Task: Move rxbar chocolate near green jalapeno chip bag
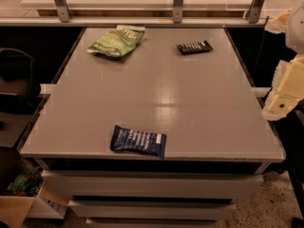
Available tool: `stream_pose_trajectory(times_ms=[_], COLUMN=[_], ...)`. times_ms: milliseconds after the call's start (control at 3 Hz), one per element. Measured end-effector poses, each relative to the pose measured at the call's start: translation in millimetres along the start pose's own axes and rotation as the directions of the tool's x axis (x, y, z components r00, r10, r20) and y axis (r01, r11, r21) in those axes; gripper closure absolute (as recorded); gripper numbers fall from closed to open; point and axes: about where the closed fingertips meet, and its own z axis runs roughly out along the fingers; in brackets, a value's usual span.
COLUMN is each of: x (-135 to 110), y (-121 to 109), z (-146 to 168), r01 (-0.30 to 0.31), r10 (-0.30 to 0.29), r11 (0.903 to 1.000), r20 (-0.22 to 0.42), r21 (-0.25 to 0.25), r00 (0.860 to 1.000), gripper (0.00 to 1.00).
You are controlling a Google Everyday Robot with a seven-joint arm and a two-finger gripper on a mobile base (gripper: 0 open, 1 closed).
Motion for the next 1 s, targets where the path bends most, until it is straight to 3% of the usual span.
stream_pose_trajectory(times_ms=[333,667,1000], x=[-1,-3,-14], y=[0,-10,-38], z=[-1,7,33], r01=[0.006,0.117,0.314], r10=[-0.006,-0.117,-0.313], r11=[1.0,0.9931,0.9493], r20=[-0.001,-0.032,-0.06], r21=[0.005,0.01,0.006], r00=[1.0,0.993,0.948], gripper=[0.0,0.0,0.0])
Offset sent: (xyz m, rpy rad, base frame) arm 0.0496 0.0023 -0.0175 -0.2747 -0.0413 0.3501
